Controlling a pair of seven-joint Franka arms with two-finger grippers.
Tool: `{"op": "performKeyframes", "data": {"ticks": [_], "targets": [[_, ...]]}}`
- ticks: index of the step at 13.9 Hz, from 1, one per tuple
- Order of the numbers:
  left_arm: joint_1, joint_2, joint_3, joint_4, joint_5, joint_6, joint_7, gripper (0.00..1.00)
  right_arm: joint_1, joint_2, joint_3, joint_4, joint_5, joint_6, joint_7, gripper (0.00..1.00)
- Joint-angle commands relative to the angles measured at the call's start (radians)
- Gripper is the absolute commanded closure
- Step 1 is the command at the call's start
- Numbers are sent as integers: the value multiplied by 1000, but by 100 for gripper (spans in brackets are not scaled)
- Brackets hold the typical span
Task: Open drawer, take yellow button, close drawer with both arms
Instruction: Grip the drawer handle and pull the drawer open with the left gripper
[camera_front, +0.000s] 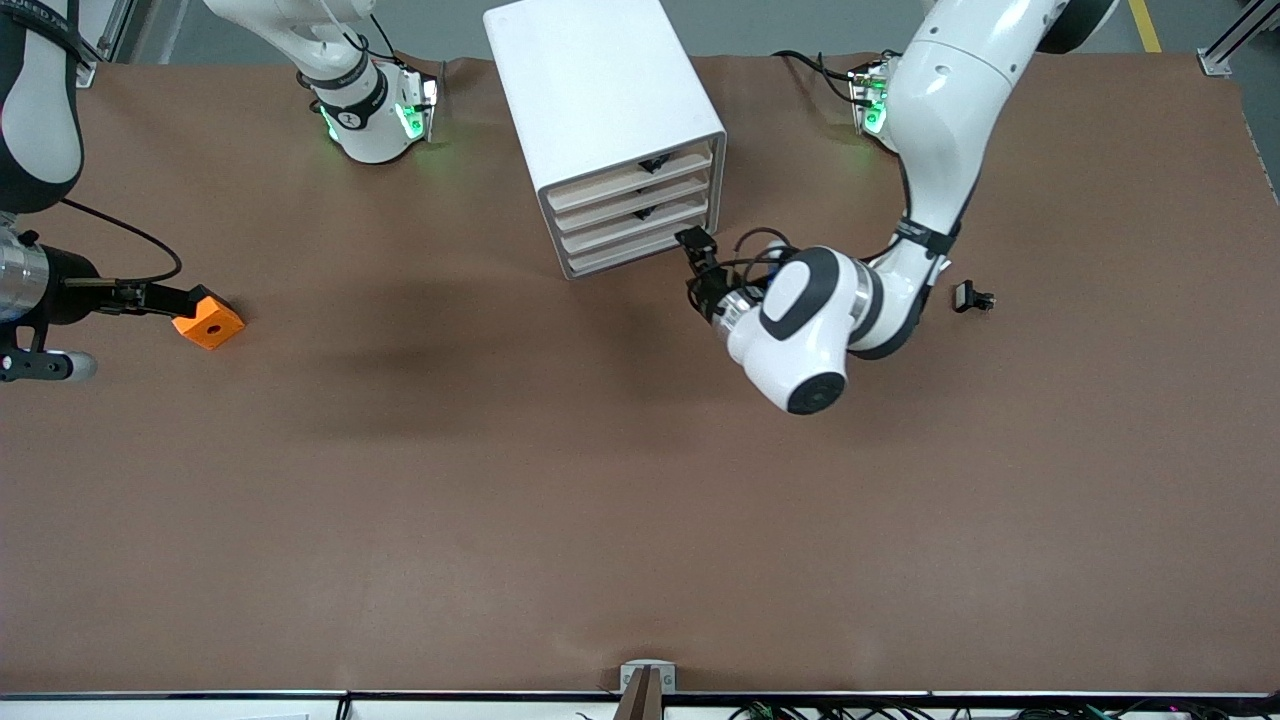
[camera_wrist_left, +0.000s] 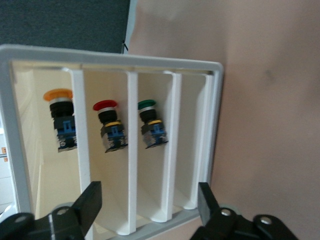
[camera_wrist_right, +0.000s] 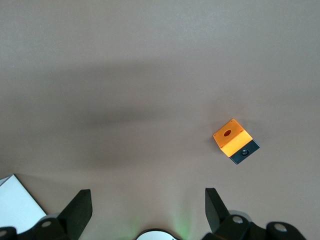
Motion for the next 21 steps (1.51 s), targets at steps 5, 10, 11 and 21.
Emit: {"op": "performKeyframes", "data": {"ticks": [5, 10, 11, 21], "targets": [[-71, 19, 3, 20, -68, -16, -35, 36, 0, 1, -2, 10, 8, 0, 3, 0], [-100, 16, 2, 21, -68, -37, -40, 36, -13, 2, -2, 12, 6, -2, -7, 0], [-101, 15, 2, 21, -68, -55, -40, 36, -11, 2, -2, 12, 6, -5, -7, 0], [-107, 19, -41, 20, -117, -77, -38, 50, -9, 2, 1, 10, 6, -5, -3, 0]]}}
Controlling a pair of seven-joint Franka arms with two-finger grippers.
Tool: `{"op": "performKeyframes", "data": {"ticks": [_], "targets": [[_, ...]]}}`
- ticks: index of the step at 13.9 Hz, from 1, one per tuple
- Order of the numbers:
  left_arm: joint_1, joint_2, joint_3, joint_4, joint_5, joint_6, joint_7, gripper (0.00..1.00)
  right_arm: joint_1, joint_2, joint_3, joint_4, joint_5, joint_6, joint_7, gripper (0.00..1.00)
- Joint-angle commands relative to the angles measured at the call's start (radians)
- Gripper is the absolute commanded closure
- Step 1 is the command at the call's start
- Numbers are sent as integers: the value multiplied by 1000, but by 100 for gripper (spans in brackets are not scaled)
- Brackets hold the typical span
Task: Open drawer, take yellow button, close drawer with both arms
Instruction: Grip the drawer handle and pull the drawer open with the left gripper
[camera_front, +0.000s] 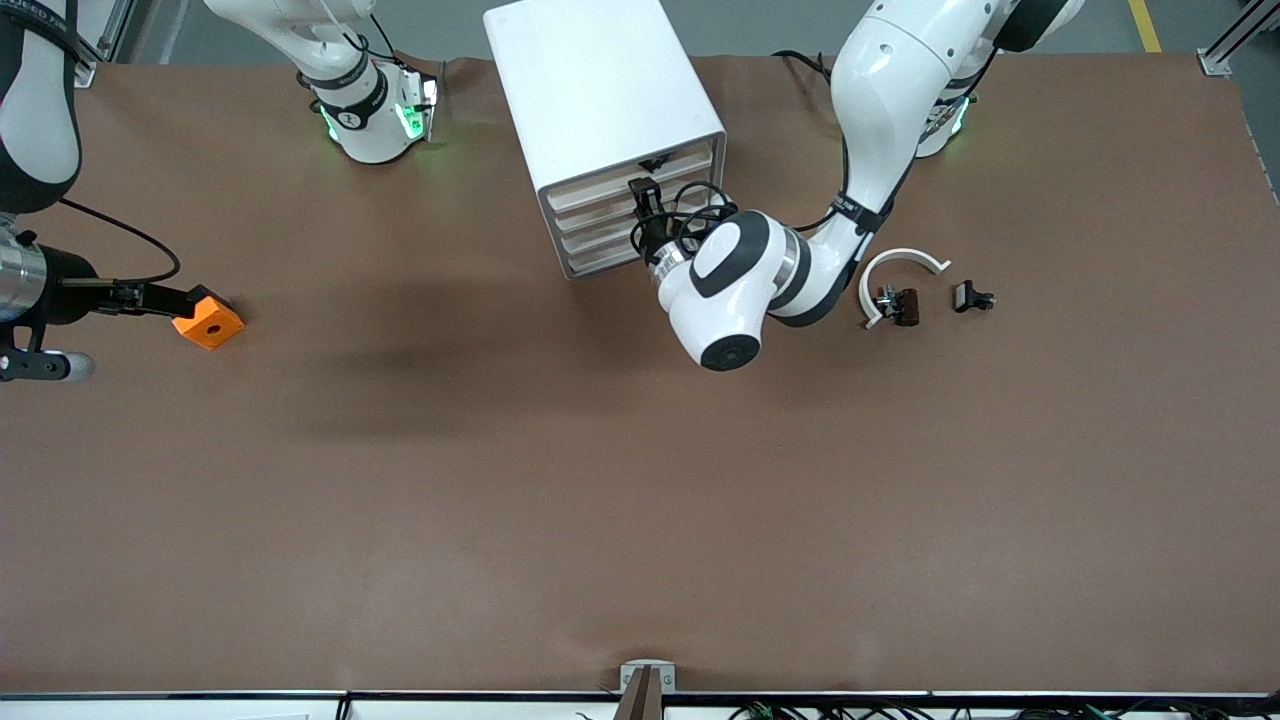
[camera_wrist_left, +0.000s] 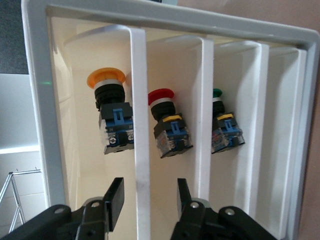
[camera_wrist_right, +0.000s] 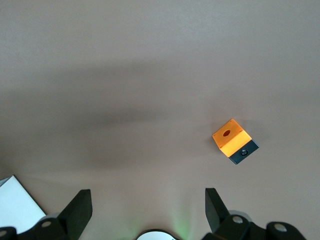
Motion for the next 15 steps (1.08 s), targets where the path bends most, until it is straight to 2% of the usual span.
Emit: {"op": "performKeyframes", "data": {"ticks": [1, 5, 7, 9, 11, 15], "targets": [[-20, 9, -7, 8, -22, -15, -16, 54, -5, 2, 5, 10, 6, -6, -5, 0], [-22, 10, -5, 4, -25, -15, -18, 80, -2, 2, 5, 11, 6, -5, 1, 0], [-17, 12, 0, 5, -24, -13, -16, 98, 0, 4, 5, 16, 8, -5, 4, 0], [-8, 6, 7, 8, -21, -13, -19, 100, 6, 2, 5, 17, 8, -3, 4, 0], [48, 0, 7, 13, -24, -13, -26, 100, 15, 4, 7, 20, 9, -3, 24, 0], [137, 3, 7, 83, -25, -12, -29, 100, 76, 4, 7, 34, 9, -8, 171, 0]]}}
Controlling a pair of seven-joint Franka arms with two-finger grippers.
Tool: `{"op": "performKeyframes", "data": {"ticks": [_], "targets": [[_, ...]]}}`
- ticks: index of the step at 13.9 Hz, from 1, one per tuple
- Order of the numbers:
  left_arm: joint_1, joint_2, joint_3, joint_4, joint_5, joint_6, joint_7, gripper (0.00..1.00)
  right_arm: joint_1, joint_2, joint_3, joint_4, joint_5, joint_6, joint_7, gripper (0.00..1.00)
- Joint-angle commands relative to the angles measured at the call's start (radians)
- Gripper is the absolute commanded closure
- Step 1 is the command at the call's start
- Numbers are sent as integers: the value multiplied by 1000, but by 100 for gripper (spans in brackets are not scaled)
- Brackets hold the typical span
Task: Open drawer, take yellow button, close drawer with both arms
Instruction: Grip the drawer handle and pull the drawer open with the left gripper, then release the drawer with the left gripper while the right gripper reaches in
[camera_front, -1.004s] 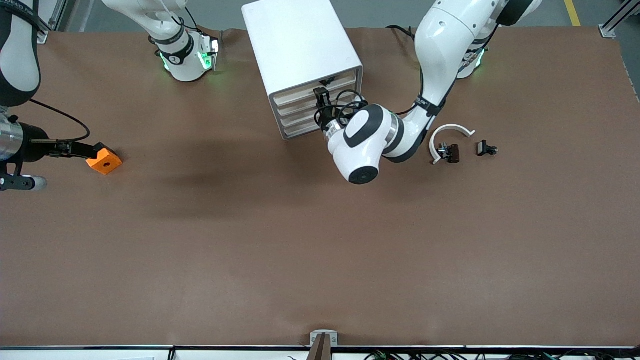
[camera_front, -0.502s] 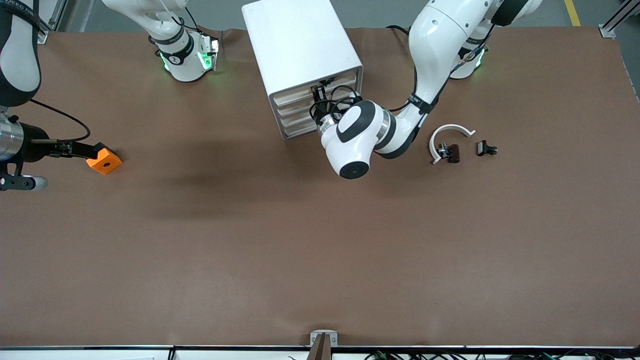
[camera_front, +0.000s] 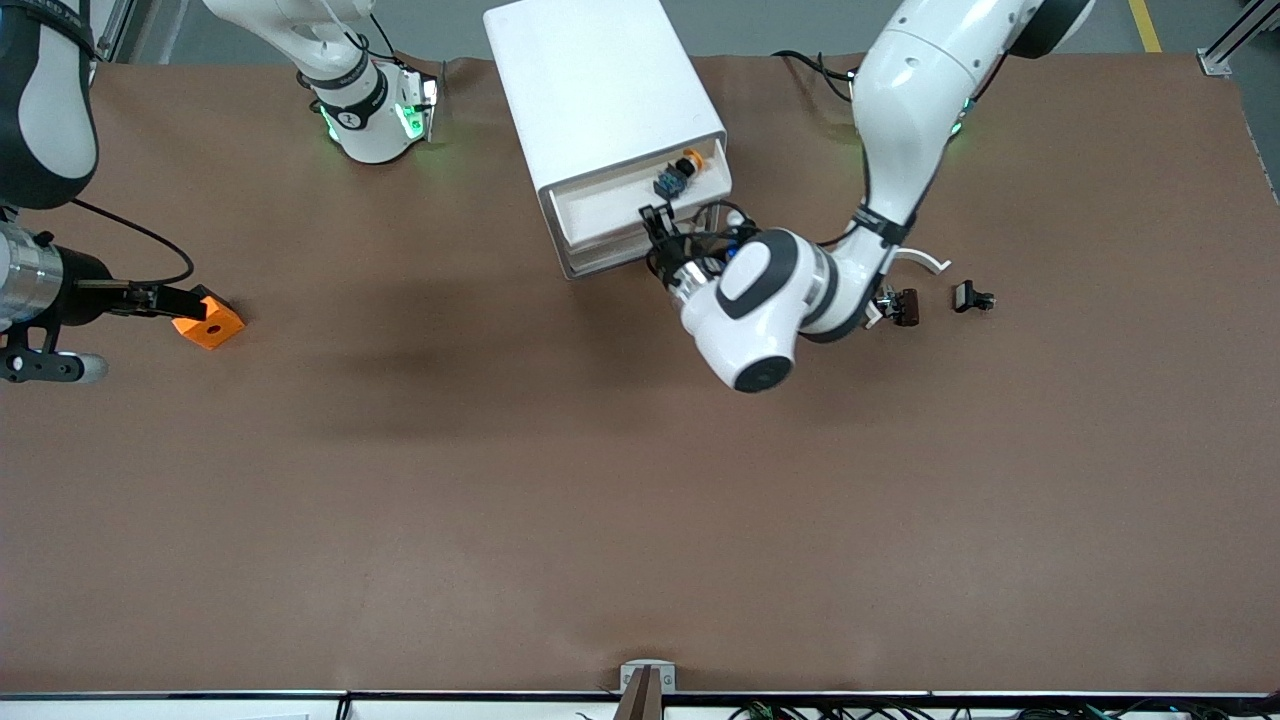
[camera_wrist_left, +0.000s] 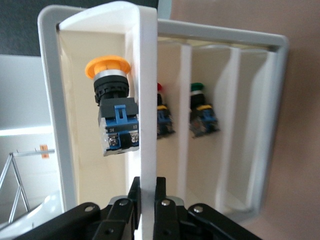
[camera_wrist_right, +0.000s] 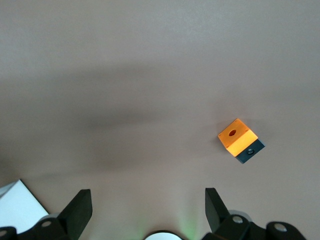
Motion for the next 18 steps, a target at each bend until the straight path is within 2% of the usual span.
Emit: {"op": "performKeyframes", "data": {"ticks": [1, 3, 4, 5, 6, 8, 12, 14, 18], "targets": [[55, -7, -2, 57, -23, -16, -22, 100, 56, 2, -2, 25, 8, -11, 126, 0], [89, -13, 8, 76, -10, -16, -39, 100, 105, 2, 0, 30, 9, -11, 246, 0], [104, -14, 19, 77, -16, -16, -38, 82, 139, 2, 0, 31, 9, -9, 331, 0], [106, -14, 19, 80, -18, -16, -36, 48, 189, 4, 0, 31, 13, -1, 426, 0], [103, -14, 19, 97, -18, -16, -38, 0, 238, 4, 0, 31, 31, 8, 514, 0], [104, -17, 19, 103, -15, -16, -35, 0, 336, 7, 0, 30, 84, 55, 682, 0], [138, -43, 80, 115, 32, -19, -19, 0, 545, 16, 0, 30, 95, 144, 1047, 0], [162, -44, 119, 157, 164, -19, -16, 0, 628, 19, 0, 30, 95, 178, 1183, 0], [170, -44, 116, 159, 462, -20, 98, 0, 792, 65, -2, 30, 80, 264, 1433, 0]]}}
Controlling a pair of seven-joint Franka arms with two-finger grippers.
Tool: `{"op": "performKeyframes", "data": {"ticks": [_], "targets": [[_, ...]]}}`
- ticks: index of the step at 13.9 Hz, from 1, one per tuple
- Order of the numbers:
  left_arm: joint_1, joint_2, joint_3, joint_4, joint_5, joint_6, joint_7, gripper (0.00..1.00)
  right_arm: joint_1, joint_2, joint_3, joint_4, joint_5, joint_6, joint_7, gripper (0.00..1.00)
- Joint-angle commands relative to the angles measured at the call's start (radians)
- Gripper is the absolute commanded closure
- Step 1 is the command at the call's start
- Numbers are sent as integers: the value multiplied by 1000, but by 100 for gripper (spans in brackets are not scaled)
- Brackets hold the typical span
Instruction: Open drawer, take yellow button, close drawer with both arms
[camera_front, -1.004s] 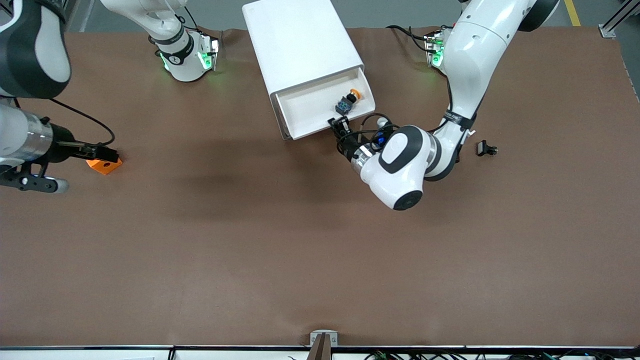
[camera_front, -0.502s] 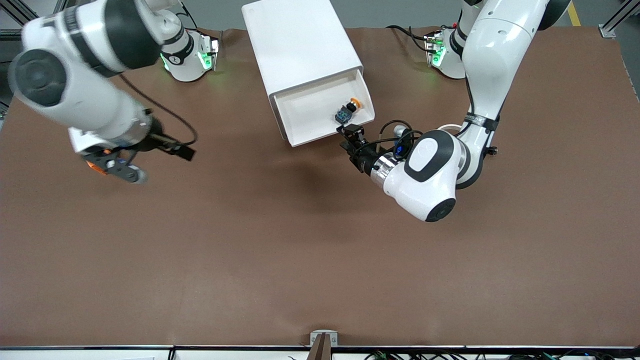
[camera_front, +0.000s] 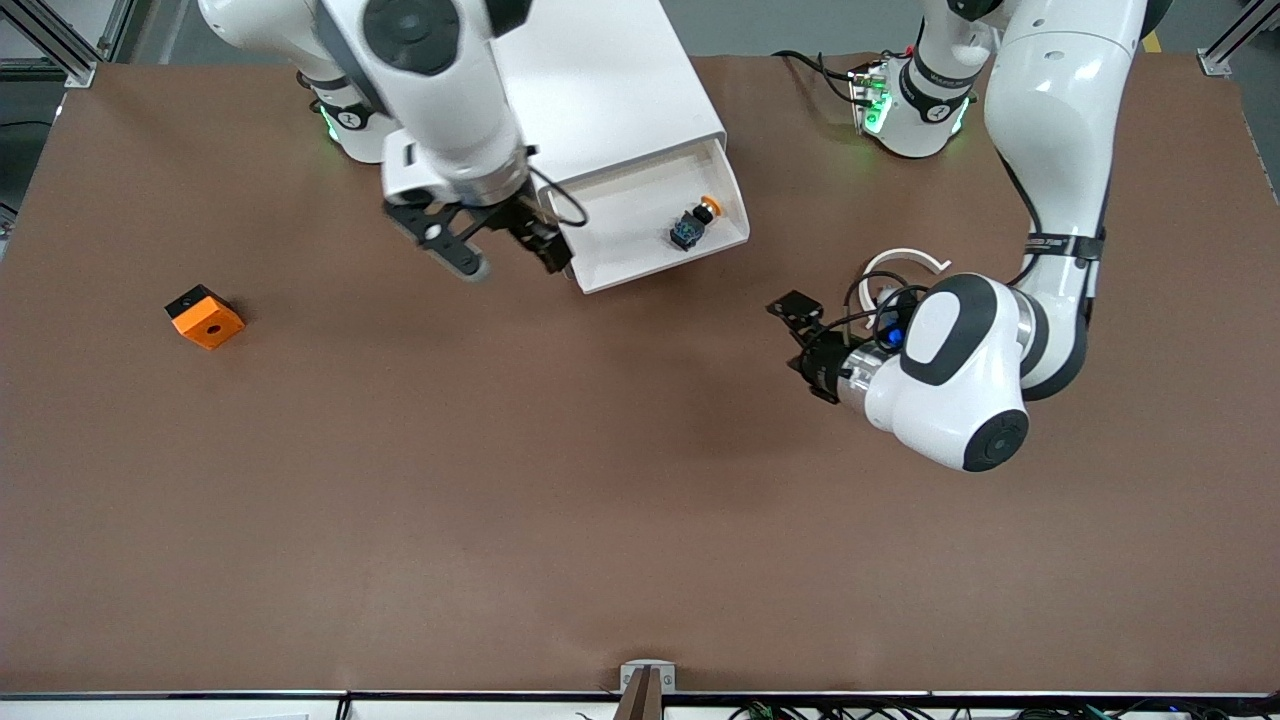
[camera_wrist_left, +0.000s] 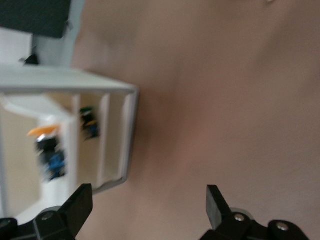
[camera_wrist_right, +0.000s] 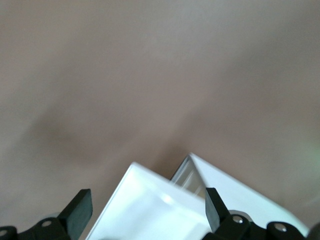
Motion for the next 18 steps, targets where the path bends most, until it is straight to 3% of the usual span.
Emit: {"op": "performKeyframes", "data": {"ticks": [1, 3, 5, 7, 10, 14, 18], "targets": [[-9, -9, 3, 18, 138, -12, 75, 0, 92, 47, -17, 14, -9, 50, 125, 0], [11, -24, 3, 34, 217, -41, 226, 0, 139, 90, -17, 21, -9, 88, 167, 0], [11, -55, 5, 40, 341, -34, 552, 0, 175, 148, -17, 66, -9, 126, 213, 0], [24, -95, 2, 40, 354, -21, 756, 0, 207, 206, -18, 115, -12, 126, 219, 0], [26, -136, 3, 38, 371, -21, 836, 0, 236, 266, -18, 156, -38, 130, 266, 0], [28, -238, 6, 29, 396, -21, 1136, 0, 273, 296, -20, 156, -69, 163, 273, 0], [28, -273, 5, -12, 411, -29, 1237, 0, 288, 314, -18, 155, -81, 186, 271, 0]]}}
